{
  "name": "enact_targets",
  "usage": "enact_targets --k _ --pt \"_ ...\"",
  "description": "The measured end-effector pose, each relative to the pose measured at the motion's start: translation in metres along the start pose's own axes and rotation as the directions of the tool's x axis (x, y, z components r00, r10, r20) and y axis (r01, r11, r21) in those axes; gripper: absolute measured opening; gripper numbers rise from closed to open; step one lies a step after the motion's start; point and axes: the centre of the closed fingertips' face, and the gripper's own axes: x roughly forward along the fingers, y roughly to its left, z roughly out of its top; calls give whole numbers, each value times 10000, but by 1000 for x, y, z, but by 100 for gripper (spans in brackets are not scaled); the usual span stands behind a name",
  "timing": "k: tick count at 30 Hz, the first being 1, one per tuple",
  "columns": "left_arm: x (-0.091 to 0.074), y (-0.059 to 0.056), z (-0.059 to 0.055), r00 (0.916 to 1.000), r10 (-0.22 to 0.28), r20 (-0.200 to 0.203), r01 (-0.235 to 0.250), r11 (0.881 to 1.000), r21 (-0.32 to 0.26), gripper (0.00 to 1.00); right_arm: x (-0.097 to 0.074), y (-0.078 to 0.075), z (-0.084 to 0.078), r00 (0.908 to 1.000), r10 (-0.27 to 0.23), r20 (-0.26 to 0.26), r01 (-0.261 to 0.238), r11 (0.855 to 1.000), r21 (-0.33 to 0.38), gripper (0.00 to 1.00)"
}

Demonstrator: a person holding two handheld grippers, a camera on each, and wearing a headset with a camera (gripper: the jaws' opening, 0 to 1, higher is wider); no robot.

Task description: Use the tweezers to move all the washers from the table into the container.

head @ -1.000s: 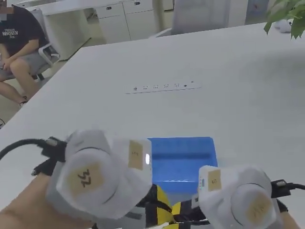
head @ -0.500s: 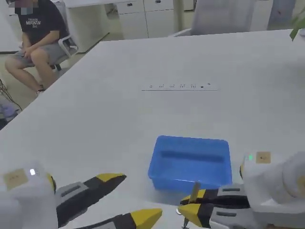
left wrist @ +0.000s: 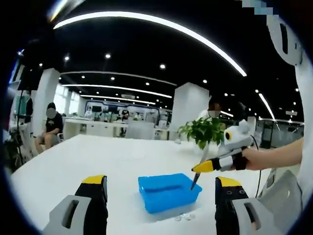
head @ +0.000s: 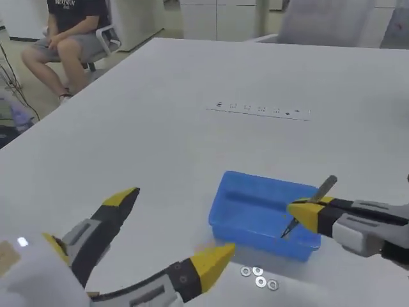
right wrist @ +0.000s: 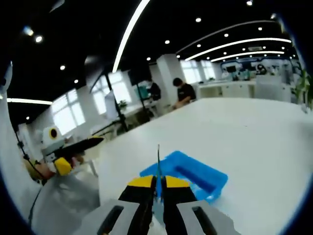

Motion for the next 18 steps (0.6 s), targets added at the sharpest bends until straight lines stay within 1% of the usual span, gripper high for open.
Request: enact_targets --k 1,2,3,4,5,6,7,8,11,13,16,18 --pt "2 -4 -3 9997 -116 -196 121 9997 232 93 0 -8 1 9997 -233 11 233 9995 200 3" --pt "3 -8 -8 9986 -191 -490 212 9989 425 93 1 -14 3 9990 -439 49 438 9988 234 3" --pt "3 -8 -9 9983 -158 -557 179 9991 376 93 2 -19 3 9985 -539 10 538 9982 259 3" --pt "3 -7 -8 9987 -131 -486 146 9994 308 92 3 -23 2 9979 -638 -67 639 9976 255 3" --pt "2 -5 -6 9992 -80 -398 88 9997 211 92 5 -29 1 9963 -840 -161 844 9961 262 3" --pt "2 -4 -1 9999 -4 -111 4 10000 4 92 7 -34 -1 9950 -950 -306 956 9953 182 3" --pt "1 -2 1 10000 23 27 -23 9999 -113 92 8 -37 -3 9936 -1059 -388 1062 9943 70 3" --pt "1 -1 2 10000 53 84 -51 9998 -177 92 11 -40 -4 9922 -1169 -433 1167 9931 -67 3" --pt "0 0 2 9999 145 59 -144 9998 -160 92 17 -44 -12 9879 -1348 -771 1316 9903 -455 3" --pt "0 0 3 9998 162 97 -161 9997 -162 92 22 -45 -20 9840 -1392 -1113 1317 9887 -722 3" --pt "0 2 3 9996 259 116 -257 9995 -167 91 27 -46 -27 9815 -1384 -1319 1267 9875 -939 3" --pt "-1 3 4 9992 347 172 -344 9992 -196 91 29 -50 -30 9800 -1428 -1388 1274 9853 -1141 3"
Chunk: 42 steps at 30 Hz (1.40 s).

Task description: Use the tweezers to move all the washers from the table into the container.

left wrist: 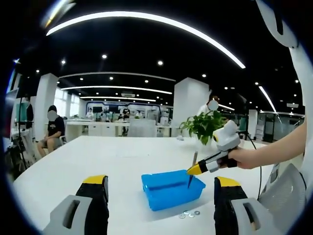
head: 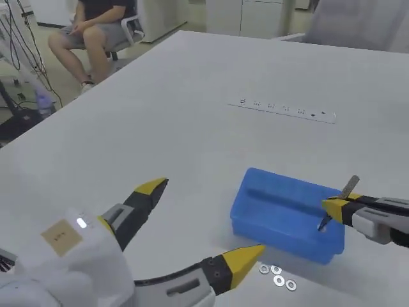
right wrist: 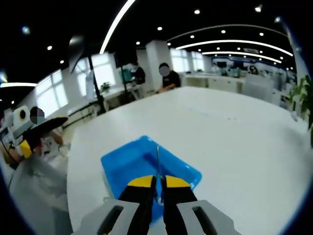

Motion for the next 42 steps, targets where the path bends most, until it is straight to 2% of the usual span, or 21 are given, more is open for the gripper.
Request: enact_targets --k 9,13,17,19,22,27,30,34,36,39,42 --pt "-2 4 -2 9999 144 -68 -143 9999 50 90 7 -4 -4 9999 -60 -82 56 9990 -434 3" --pt "-2 5 -1 9999 131 -33 -132 9999 -12 90 8 -7 -8 9998 -34 -197 28 9995 -326 3" --pt "-3 5 -2 9999 140 -61 -140 9999 8 90 5 -6 -6 9999 -145 -74 142 9993 -335 4" --pt "-3 6 -2 9999 146 -22 -146 9999 -12 90 0 -3 0 9997 -92 206 98 9996 -260 4" --pt "-3 6 -2 9998 188 -36 -188 9998 -16 90 -8 9 12 9980 53 628 -41 9998 -195 4" --pt "-3 8 -3 9996 261 -92 -261 9997 19 89 -25 45 28 9889 688 1318 -658 9975 -270 4" --pt "-3 7 -2 9997 227 -59 -227 9997 29 89 -32 64 31 9832 1016 1515 -992 9948 -235 4" --pt "-3 6 -3 9998 167 -109 -167 9999 21 88 -35 83 26 9787 1470 1434 -1464 9891 -150 4" --pt "-3 6 -3 9998 181 -115 -180 9998 53 88 -33 89 17 9779 1663 1270 -1661 9860 -116 3" --pt "-3 6 -3 9998 168 -138 -168 9999 41 87 -27 95 -7 9801 1864 680 -1879 9820 167 4" --pt "-3 5 -4 9997 164 -161 -163 9998 61 87 -21 94 -25 9811 1914 281 -1923 9808 338 4"
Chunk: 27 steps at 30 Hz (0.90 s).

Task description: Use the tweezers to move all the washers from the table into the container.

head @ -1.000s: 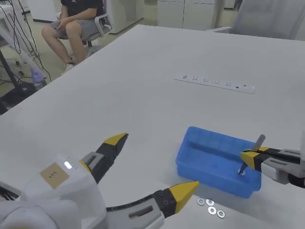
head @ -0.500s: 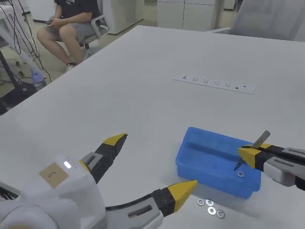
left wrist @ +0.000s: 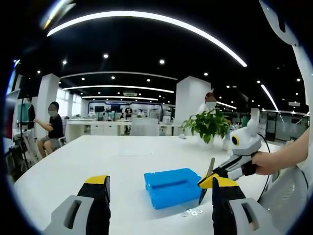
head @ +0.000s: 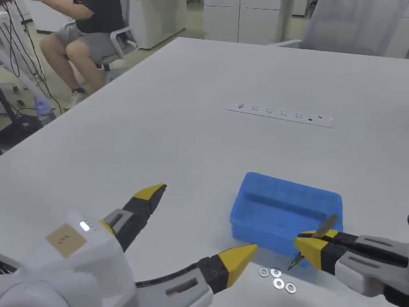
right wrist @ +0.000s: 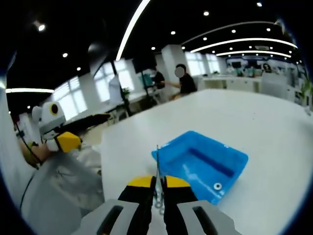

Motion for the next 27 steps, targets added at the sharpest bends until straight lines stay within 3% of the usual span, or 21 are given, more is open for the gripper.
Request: enact_targets --k 5,18,23,26,27 --pt "0 -1 -1 10000 -37 -82 38 10000 35 87 3 -5 -16 9995 -35 -320 43 9996 272 4" --pt "0 -3 -3 9997 -93 -207 95 9999 138 86 5 -5 -20 9989 2 -473 -5 10000 -52 4" --pt "0 -2 -3 9998 -86 -198 89 9999 133 86 6 5 -22 9983 91 -580 -146 9954 -946 4" --pt "0 -2 -4 9996 -63 -270 67 9998 161 85 7 11 -24 9966 133 -811 -290 9801 -1963 3" --pt "0 -2 -4 9996 -53 -273 58 9998 170 85 8 12 -25 9953 38 -968 -281 9677 -2506 3"
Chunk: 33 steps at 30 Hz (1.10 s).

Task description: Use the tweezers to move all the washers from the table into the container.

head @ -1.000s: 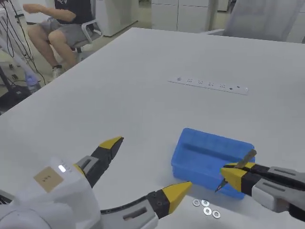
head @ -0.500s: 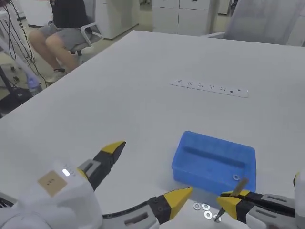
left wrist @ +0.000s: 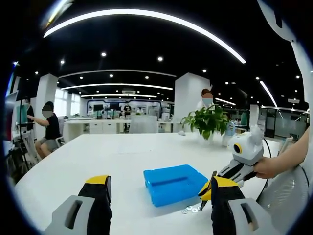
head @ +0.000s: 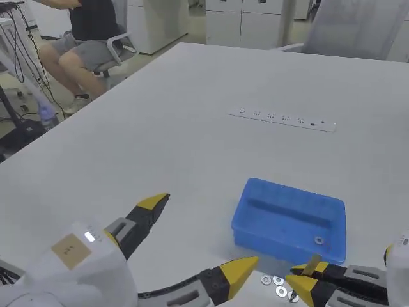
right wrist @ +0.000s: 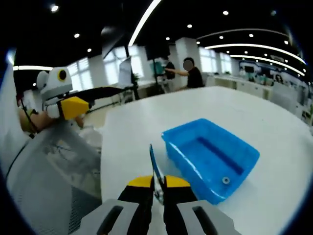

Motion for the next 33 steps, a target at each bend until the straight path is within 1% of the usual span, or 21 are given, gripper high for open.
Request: enact_targets --k 1,2,5,6,7,11,14,17,20,22,23,25,27,28,29,33 --pt "0 1 0 10000 18 5 -18 10000 5 85 1 1 0 9999 8 -126 -13 9992 -390 3" --pt "0 1 0 10000 33 12 -33 10000 11 85 2 3 1 9998 57 -170 -65 9988 -483 3" --pt "0 2 0 10000 47 26 -47 10000 9 85 4 2 3 9997 -5 -236 -6 9990 -445 3" --pt "0 2 0 10000 47 -2 -47 10000 20 85 3 2 4 9998 61 -208 -67 9995 -305 3" --pt "0 2 0 10000 58 6 -58 10000 47 85 2 1 8 9998 188 -56 -189 9998 -114 3" --pt "-1 4 1 9999 112 56 -112 9999 31 84 -3 -6 19 9998 152 99 -151 9998 -112 3" --pt "-1 3 1 9999 88 96 -88 10000 17 84 -9 -10 33 9993 121 358 -118 9999 -101 3" --pt "0 3 0 10000 53 7 -53 10000 15 84 -14 -15 48 9974 107 713 -101 9999 -85 3" --pt "-1 4 1 9999 106 92 -106 9999 8 84 -19 -21 61 9945 125 1036 -124 9999 -20 3" --pt "-1 5 1 9999 129 113 -129 9999 -18 84 -21 -27 72 9906 77 1362 -102 9998 176 3" --pt "-1 5 1 9999 130 95 -130 9999 -5 84 -23 -33 78 9872 1 1596 -51 9995 311 3" --pt "-1 5 1 9999 113 99 -113 9999 22 84 -24 -42 85 9838 -118 1790 32 9988 480 3" --pt "-1 4 1 9999 103 85 -103 9999 15 84 -24 -50 88 9822 -273 1856 170 9982 568 3" --pt "-1 4 1 9999 97 93 -97 10000 15 84 -24 -57 90 9810 -396 1897 268 9972 694 3" --pt "-1 4 1 9999 94 105 -94 10000 21 84 -24 -59 91 9806 -441 1912 301 9967 756 3" --pt "-1 4 3 9998 91 188 -91 10000 -1 84 -21 -81 91 9765 -997 1912 707 9857 1529 3"
